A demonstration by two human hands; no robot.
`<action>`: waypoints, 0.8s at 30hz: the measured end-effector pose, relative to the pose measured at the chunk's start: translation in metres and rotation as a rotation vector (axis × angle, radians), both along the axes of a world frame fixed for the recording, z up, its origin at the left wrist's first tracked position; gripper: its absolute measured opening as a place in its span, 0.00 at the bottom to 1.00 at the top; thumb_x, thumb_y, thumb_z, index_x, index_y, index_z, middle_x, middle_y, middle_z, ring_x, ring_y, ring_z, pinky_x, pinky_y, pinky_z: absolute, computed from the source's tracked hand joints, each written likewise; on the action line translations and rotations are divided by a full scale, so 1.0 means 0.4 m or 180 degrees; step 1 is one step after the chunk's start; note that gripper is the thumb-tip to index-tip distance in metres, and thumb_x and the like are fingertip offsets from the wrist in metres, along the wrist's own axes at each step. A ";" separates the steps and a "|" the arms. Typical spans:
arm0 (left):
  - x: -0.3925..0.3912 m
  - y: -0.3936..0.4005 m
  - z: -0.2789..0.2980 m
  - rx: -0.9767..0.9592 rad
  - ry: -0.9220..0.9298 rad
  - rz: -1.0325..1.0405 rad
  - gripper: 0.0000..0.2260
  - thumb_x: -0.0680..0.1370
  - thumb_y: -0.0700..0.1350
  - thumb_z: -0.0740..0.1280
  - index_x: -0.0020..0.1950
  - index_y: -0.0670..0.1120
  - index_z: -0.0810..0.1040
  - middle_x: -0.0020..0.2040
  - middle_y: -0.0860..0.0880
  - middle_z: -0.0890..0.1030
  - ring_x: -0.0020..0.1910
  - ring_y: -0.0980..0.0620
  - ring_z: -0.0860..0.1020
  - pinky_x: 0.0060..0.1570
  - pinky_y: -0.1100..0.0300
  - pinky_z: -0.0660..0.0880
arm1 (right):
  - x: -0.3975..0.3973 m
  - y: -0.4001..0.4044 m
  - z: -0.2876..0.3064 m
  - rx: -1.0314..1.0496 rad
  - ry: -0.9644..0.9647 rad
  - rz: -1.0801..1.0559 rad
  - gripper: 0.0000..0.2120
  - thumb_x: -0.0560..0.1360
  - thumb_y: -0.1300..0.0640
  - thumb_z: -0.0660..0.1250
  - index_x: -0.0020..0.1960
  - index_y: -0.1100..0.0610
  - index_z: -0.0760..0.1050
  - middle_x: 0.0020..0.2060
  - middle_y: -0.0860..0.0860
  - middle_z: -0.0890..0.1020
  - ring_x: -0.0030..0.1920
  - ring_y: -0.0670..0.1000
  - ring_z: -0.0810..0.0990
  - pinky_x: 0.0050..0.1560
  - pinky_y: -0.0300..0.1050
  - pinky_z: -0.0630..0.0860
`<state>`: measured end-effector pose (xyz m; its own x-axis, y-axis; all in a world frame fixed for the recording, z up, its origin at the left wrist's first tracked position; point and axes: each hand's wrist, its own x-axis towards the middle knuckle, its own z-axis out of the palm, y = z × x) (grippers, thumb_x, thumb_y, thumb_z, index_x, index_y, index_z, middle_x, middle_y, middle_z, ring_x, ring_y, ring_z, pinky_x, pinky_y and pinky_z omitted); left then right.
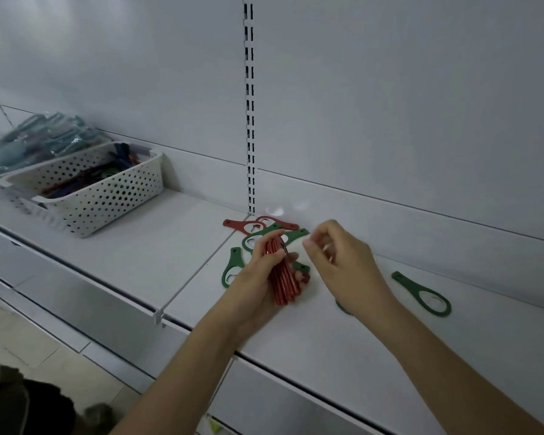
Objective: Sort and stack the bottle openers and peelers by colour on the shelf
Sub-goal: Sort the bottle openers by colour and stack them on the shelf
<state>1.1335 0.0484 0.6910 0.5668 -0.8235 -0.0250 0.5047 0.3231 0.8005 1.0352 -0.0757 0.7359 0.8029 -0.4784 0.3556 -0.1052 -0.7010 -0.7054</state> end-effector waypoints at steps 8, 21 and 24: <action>-0.018 0.006 0.024 -0.0080 0.0163 0.0200 0.13 0.83 0.43 0.60 0.66 0.54 0.71 0.47 0.44 0.78 0.47 0.45 0.78 0.46 0.47 0.75 | -0.039 0.051 -0.017 0.0665 0.0888 0.0039 0.18 0.73 0.39 0.69 0.45 0.50 0.66 0.40 0.48 0.84 0.39 0.45 0.84 0.46 0.50 0.81; -0.045 -0.040 0.048 0.0150 -0.0668 -0.0060 0.18 0.77 0.44 0.64 0.65 0.51 0.67 0.51 0.46 0.81 0.46 0.47 0.80 0.41 0.57 0.79 | -0.077 -0.007 -0.018 0.1821 0.0348 0.0664 0.18 0.69 0.66 0.77 0.38 0.57 0.67 0.61 0.47 0.80 0.46 0.52 0.86 0.44 0.46 0.83; -0.056 -0.102 0.055 0.0278 -0.0962 -0.0186 0.15 0.75 0.47 0.63 0.61 0.50 0.70 0.49 0.45 0.83 0.47 0.46 0.79 0.45 0.57 0.77 | -0.149 -0.049 -0.006 0.1960 0.0343 0.0343 0.17 0.70 0.67 0.76 0.40 0.59 0.66 0.46 0.57 0.85 0.41 0.55 0.87 0.43 0.46 0.83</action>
